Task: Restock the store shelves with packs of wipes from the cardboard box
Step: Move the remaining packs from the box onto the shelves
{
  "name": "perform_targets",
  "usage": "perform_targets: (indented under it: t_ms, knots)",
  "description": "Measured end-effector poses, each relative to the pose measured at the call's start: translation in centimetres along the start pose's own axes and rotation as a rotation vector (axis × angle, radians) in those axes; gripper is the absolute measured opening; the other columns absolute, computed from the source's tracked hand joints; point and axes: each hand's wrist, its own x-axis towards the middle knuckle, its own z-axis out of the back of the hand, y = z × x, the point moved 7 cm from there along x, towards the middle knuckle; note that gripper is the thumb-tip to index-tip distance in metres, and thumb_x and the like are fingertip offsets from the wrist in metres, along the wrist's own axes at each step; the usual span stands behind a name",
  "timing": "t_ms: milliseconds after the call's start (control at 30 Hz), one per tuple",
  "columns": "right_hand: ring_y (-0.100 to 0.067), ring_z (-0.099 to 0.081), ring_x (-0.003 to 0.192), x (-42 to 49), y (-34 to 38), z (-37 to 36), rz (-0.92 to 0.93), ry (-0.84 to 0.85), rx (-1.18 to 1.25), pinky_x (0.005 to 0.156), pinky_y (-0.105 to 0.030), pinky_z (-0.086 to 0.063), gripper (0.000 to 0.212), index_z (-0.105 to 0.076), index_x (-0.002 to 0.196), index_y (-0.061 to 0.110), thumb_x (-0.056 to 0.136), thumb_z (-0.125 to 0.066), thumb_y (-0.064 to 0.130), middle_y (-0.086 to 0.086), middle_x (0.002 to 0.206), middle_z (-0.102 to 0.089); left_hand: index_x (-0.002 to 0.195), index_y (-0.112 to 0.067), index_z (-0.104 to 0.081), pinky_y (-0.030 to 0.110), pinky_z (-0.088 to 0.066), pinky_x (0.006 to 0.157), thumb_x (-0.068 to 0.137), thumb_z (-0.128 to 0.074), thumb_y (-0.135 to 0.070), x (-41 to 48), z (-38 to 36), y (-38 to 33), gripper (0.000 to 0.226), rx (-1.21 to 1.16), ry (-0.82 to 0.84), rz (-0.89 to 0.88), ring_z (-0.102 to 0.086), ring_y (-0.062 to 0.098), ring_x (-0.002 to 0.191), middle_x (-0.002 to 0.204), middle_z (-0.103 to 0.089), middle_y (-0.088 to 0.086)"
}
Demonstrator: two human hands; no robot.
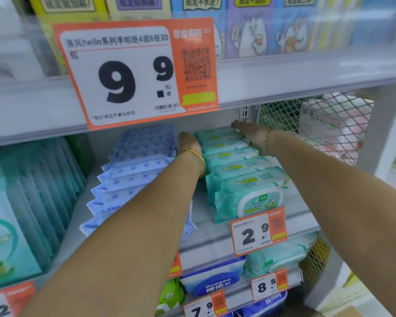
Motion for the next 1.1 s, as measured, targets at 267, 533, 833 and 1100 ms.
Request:
perform_targets:
  t_ms: [267, 533, 833, 1100]
  knots:
    - [-0.034, -0.051, 0.125, -0.7, -0.7, 0.0, -0.058, 0.032, 0.157, 0.11, -0.041, -0.037, 0.062, -0.047, 0.132, 0.01, 0.094, -0.033, 0.058, -0.016, 0.133, -0.055, 0.103, -0.015, -0.055, 0.033, -0.051, 0.08, 0.096, -0.028, -0.034, -1.6, 0.1, -0.5, 0.034, 0.028, -0.022, -0.095, -0.062, 0.025, 0.088, 0.102, -0.065, 0.005]
    - [-0.025, -0.043, 0.131, -7.0, -4.0, 2.9, 0.013, -0.051, 0.511, 0.095, -0.036, -0.037, 0.07, -0.03, 0.146, 0.02, 0.093, -0.017, 0.063, -0.002, 0.149, -0.039, 0.12, -0.013, -0.056, 0.038, -0.038, 0.106, 0.094, -0.025, -0.034, -2.1, 0.0, -0.7, 0.046, 0.156, -0.028, -0.216, -0.055, 0.023, 0.111, 0.123, -0.058, 0.006]
    - [-0.021, -0.048, 0.127, -12.1, -5.9, 0.0, 0.107, -0.031, 0.698, 0.11, -0.039, -0.036, 0.072, -0.037, 0.142, 0.009, 0.094, -0.023, 0.06, -0.008, 0.144, -0.043, 0.061, -0.018, -0.043, 0.03, -0.048, 0.074, 0.095, -0.031, -0.023, -5.7, 1.5, 3.0, 0.036, 0.093, -0.055, -0.159, -0.052, 0.021, 0.075, 0.073, -0.054, 0.004]
    - [-0.02, -0.058, 0.106, -13.1, -5.5, -0.1, 0.116, -0.07, 0.689, 0.102, -0.039, -0.044, 0.062, -0.052, 0.13, 0.01, 0.096, -0.028, 0.056, -0.002, 0.111, -0.058, 0.06, -0.02, -0.05, 0.025, -0.048, 0.057, 0.09, -0.031, -0.034, -6.8, 1.2, 3.8, 0.038, 0.014, 0.003, -0.113, -0.053, 0.022, 0.054, 0.059, -0.056, 0.001]
